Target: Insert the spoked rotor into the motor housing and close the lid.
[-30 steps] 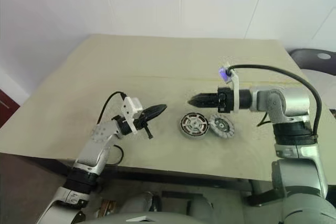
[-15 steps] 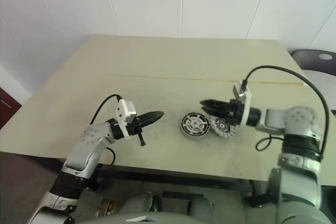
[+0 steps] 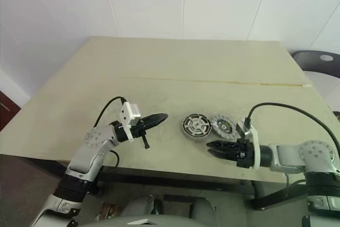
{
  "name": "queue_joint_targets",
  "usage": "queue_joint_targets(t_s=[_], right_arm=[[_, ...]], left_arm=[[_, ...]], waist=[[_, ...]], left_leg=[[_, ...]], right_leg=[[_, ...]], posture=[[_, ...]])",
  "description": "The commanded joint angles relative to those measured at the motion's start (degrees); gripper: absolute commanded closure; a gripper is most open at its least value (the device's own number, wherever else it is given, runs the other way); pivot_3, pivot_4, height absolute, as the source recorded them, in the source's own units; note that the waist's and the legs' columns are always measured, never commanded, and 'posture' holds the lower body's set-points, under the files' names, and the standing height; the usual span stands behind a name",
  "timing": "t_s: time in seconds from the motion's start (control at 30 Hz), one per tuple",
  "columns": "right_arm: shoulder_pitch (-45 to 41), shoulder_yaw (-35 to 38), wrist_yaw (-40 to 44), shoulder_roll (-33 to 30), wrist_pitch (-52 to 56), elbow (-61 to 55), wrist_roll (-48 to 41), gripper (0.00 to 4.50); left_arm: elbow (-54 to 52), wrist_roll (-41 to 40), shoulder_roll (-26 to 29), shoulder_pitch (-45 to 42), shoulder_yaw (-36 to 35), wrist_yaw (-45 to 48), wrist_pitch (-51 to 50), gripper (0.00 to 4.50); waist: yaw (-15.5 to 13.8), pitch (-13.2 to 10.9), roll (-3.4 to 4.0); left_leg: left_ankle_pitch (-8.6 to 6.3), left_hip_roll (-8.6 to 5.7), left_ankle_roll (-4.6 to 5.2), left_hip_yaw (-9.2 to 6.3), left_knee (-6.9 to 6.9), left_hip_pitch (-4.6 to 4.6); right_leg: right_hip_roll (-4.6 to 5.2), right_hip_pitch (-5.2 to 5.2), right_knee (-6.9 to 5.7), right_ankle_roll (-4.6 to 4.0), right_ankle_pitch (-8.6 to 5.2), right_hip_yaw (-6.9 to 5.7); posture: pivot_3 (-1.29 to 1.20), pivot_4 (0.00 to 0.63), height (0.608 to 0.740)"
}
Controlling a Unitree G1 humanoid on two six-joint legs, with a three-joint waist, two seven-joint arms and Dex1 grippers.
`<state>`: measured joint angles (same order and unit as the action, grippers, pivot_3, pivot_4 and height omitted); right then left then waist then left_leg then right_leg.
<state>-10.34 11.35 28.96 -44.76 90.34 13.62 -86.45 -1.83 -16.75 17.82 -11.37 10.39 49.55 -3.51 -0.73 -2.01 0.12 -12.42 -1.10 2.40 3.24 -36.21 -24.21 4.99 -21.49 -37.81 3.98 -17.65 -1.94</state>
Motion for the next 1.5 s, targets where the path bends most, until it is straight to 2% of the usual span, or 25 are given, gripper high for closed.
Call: queue_joint_targets(t_s=[0.03,0.53,0.67,0.87,1.0,1.2,1.5], right_arm=[[-0.43,2.72,-0.53,0.90,-0.63,-0.26,1.06,2.04],[-6.62,10.00,-3.81,4.10,-2.74,8.28,9.22,2.04],[-5.83,7.99,-1.69,3.31,1.60,6.32,8.46,2.04],[-4.08,4.87,-0.83,2.07,2.16,4.48,8.40,2.04],[-4.57,8.56,-1.63,3.32,-1.30,7.46,13.29,2.04],[-4.38,12.57,1.84,2.41,-6.15,11.09,18.10,2.04],[-5.72,15.74,3.93,4.21,-7.08,11.24,21.19,2.04]], left_arm=[[-0.56,-0.04,-0.10,-0.40,-0.36,-0.16,0.69,4.50],[-0.53,0.74,0.48,-0.45,-0.89,-0.68,1.49,4.50],[-0.17,1.18,0.54,-0.58,-0.73,-0.87,1.77,4.50],[0.03,1.51,0.53,-0.51,-0.58,-1.02,1.91,4.50],[-0.05,1.56,0.64,-0.48,-0.55,-1.01,1.81,4.50],[0.23,1.62,0.86,-0.55,-0.47,-0.85,1.86,4.50],[1.39,2.67,0.49,-0.79,0.22,-0.75,2.33,4.50]], waist=[[-0.05,0.00,0.00],[-0.06,0.01,0.03],[-0.01,0.02,0.04],[0.00,0.02,0.04],[0.00,0.02,0.04],[-0.01,0.01,0.05],[0.00,0.02,0.07]], left_leg=[[0.00,0.00,0.01,0.00,0.02,-0.02],[-0.11,0.00,0.18,-0.01,0.06,-0.16],[-0.17,0.00,0.28,0.00,0.07,-0.21],[-0.18,0.00,0.29,0.00,0.05,-0.21],[-0.19,0.00,0.28,0.00,0.06,-0.21],[-0.19,-0.01,0.29,0.01,0.08,-0.21],[-0.19,0.00,0.29,0.01,0.07,-0.21]], right_leg=[[0.00,0.00,0.04,0.00,0.00,-0.02],[0.00,0.05,0.52,0.29,0.16,-0.04],[0.01,0.06,0.63,0.30,0.17,-0.04],[0.03,0.07,0.64,0.29,0.17,-0.04],[0.03,0.07,0.66,0.29,0.17,-0.04],[0.03,0.06,0.69,0.30,0.17,-0.04],[0.03,0.07,0.69,0.30,0.17,-0.04]], posture=[[0.00,0.000,0.740],[0.00,0.000,0.740],[0.00,0.000,0.740],[0.00,0.000,0.740],[0.00,0.000,0.740],[0.00,0.000,0.740],[0.00,0.000,0.740]])
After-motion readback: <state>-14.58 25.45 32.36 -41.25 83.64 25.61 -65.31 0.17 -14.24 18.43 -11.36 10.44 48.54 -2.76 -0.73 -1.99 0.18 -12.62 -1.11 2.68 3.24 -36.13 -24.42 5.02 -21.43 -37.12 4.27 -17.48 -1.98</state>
